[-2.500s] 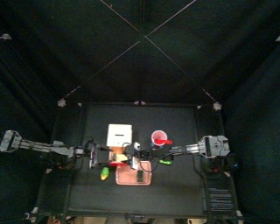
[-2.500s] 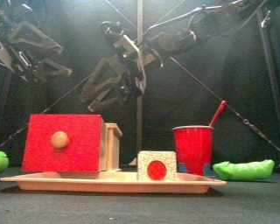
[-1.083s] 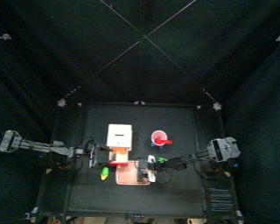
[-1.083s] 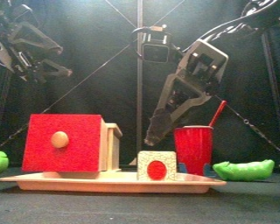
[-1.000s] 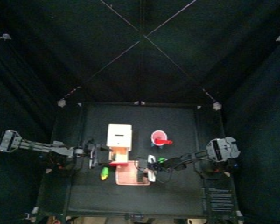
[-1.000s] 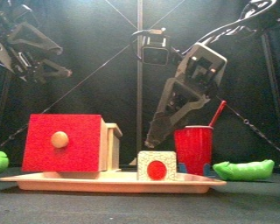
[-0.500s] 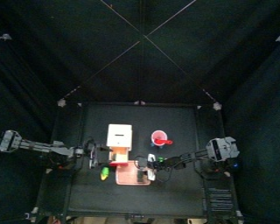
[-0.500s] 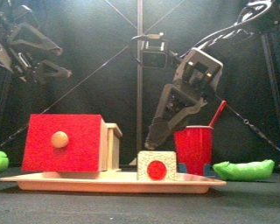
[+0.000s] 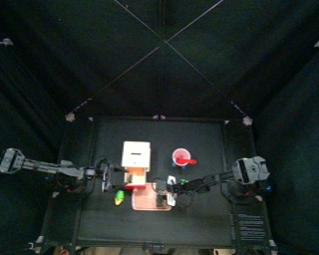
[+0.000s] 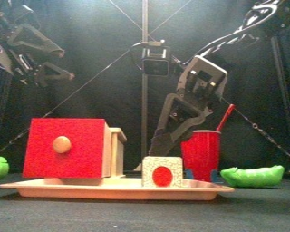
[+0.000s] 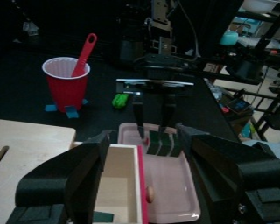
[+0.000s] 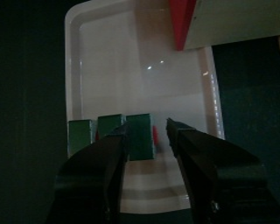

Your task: Grab sushi piece off plate

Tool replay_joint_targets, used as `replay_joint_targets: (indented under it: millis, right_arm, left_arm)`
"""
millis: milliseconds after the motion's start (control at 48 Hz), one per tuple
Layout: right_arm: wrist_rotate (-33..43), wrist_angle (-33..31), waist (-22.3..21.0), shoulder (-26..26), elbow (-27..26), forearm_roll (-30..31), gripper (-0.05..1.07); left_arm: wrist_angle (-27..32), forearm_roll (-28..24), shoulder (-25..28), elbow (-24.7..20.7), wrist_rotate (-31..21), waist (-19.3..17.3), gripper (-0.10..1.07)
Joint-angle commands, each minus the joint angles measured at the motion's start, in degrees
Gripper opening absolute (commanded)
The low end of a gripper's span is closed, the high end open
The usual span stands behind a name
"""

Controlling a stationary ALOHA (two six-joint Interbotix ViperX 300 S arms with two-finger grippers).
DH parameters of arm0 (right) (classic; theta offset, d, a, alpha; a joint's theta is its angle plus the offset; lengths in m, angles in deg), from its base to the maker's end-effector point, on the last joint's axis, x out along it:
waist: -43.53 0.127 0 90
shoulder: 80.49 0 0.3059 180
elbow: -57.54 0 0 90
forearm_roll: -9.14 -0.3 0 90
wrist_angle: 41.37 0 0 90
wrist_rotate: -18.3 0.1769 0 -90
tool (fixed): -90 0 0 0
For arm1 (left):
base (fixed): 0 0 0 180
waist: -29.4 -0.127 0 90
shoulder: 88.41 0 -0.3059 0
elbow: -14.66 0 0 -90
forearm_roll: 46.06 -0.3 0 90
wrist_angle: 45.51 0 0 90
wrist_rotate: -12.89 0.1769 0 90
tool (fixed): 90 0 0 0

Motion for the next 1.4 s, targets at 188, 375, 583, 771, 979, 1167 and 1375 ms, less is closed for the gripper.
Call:
replay_joint_targets:
  millis: [188, 375, 583, 771, 979, 1167, 1375]
  right_arm:
    - [-0.09, 0.09, 0.09, 1.49, -1.23, -0.09, 0.76]
    - [-0.09, 0.18, 0.26, 1.76, -1.58, 0.09, 0.76]
    - [-0.09, -0.35, 0.62, 1.67, -1.67, 0.0, 0.76]
    - [-0.09, -0.79, 0.62, 1.32, -1.67, -0.09, 0.76]
    - [-0.09, -1.23, 0.62, 1.23, -1.76, -0.09, 0.76]
    - [-0.09, -1.41, 0.53, 0.79, -1.76, -0.09, 0.76]
    - [-0.09, -1.49, 0.26, 0.35, -1.93, -0.09, 0.76]
  left_arm:
    - [-0.53, 0.0, 0.09, -0.7, 0.09, -0.18, 0.96]
    - [-0.53, 0.0, 0.09, -0.7, 0.09, -0.18, 0.96]
    - [-0.53, 0.0, 0.09, -0.7, 0.09, -0.18, 0.96]
    - [-0.53, 0.0, 0.09, -0.79, 0.09, -0.18, 0.96]
    - [-0.53, -0.09, 0.09, -0.7, 0.09, -0.18, 0.96]
    - [-0.53, 0.0, 0.0, -0.7, 0.09, -0.18, 0.96]
    - [-0.53, 0.0, 0.09, -0.7, 0.09, -0.18, 0.96]
